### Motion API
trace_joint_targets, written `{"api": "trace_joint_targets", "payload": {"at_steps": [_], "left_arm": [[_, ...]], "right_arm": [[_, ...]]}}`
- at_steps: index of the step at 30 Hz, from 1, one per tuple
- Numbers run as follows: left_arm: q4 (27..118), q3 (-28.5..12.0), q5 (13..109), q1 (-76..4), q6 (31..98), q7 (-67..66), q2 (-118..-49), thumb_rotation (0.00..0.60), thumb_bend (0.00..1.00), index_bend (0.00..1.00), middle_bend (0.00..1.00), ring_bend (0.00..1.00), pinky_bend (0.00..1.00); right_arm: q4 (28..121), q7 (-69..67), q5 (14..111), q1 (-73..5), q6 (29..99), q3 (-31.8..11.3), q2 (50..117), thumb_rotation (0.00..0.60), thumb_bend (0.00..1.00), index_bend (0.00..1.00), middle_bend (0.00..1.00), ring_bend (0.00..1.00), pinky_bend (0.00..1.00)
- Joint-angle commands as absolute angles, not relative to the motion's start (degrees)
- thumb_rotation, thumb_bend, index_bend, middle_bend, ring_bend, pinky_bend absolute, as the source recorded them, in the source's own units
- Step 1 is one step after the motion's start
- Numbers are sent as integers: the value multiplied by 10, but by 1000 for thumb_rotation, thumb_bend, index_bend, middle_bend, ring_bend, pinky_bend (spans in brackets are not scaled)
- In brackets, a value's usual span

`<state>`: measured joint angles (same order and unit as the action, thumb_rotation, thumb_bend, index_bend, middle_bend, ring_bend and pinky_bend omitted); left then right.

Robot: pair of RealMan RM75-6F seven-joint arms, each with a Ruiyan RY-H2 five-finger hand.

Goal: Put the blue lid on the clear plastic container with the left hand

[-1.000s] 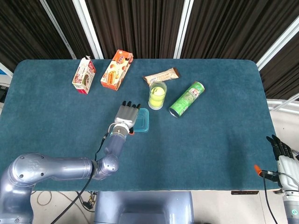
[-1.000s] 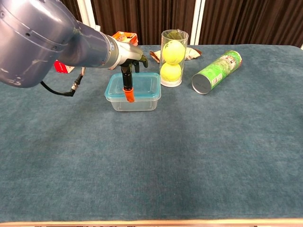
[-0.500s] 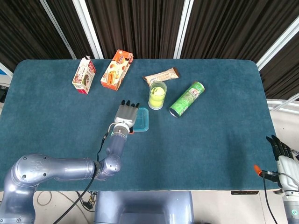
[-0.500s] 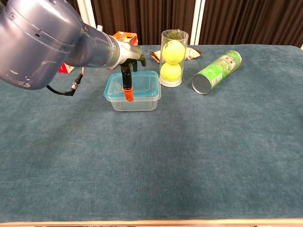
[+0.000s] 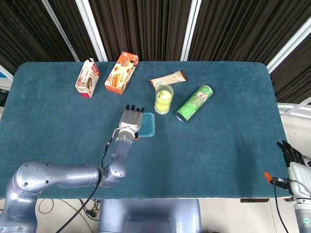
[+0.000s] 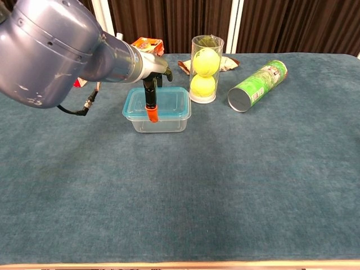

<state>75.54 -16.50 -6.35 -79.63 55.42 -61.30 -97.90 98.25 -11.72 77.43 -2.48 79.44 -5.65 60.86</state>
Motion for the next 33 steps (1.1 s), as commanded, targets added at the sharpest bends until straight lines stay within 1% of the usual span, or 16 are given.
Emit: {"api": "trace_joint_targets", "payload": {"at_steps": [1,16,33], "left_arm": [[754,-166,-61,-795,554,-613,-981,600,121,71,288,0,0],[761,-169,-47,-786,566,-621,-982,600,121,70,288,0,0],[754,-174,-33,-774,559,-620,-985,600,121,71,288,0,0]], "right_arm": [[982,-117,774,-25,794,-56,609,600,292,100,0,0,0],[983,-117,773,-25,794,-57,609,600,291,100,0,0,0],[985,-116,771,-25,794,-57,608,600,292,101,0,0,0]]}}
